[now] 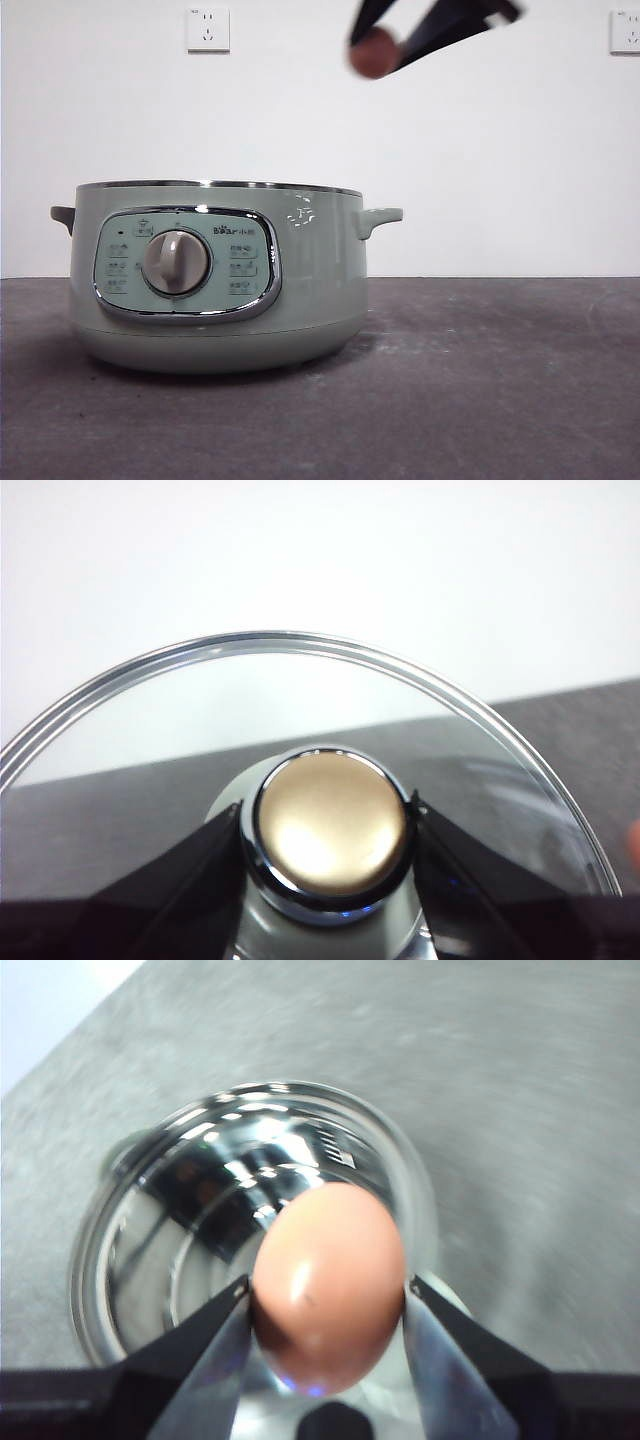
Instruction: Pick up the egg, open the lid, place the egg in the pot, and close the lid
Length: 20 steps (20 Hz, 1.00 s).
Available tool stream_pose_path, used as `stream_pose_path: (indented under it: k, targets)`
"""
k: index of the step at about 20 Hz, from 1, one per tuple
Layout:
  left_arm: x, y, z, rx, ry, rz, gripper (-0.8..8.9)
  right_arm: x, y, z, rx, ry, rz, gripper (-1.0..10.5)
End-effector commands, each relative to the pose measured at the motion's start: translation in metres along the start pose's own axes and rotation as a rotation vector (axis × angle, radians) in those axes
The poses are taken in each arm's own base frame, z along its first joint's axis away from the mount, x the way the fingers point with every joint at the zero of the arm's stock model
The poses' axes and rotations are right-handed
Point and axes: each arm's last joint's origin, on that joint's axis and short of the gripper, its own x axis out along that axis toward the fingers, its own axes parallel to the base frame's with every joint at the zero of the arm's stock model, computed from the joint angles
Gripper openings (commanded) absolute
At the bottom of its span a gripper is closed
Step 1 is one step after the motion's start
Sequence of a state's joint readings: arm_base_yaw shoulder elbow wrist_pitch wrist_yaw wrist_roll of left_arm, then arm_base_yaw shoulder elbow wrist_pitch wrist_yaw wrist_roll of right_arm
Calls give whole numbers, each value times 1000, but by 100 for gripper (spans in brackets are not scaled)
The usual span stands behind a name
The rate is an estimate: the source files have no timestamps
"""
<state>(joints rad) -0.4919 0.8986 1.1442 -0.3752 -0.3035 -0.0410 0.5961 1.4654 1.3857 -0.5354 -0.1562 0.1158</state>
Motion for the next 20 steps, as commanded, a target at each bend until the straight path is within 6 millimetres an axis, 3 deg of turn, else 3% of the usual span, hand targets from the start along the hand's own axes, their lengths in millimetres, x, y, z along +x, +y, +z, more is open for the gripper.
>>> stream_pose_path:
  k: [1, 5, 10, 13, 20]
  targets:
    - [-23, 8, 11, 14, -80, 50, -8, 37, 10, 13, -61, 43, 26, -13]
    - [-50, 17, 11, 7, -100, 64, -8, 101, 27, 28, -154, 146, 62, -13]
    - [-58, 21, 4, 27, -43, 92, -8, 169, 28, 16, -216, 273, 67, -12]
    - [-58, 21, 2, 38, -14, 92, -8, 190, 25, 1, -225, 333, 67, -13]
    - [-58, 21, 2, 38, -15, 91, -8, 203, 29, -19, -258, 446, 79, -13]
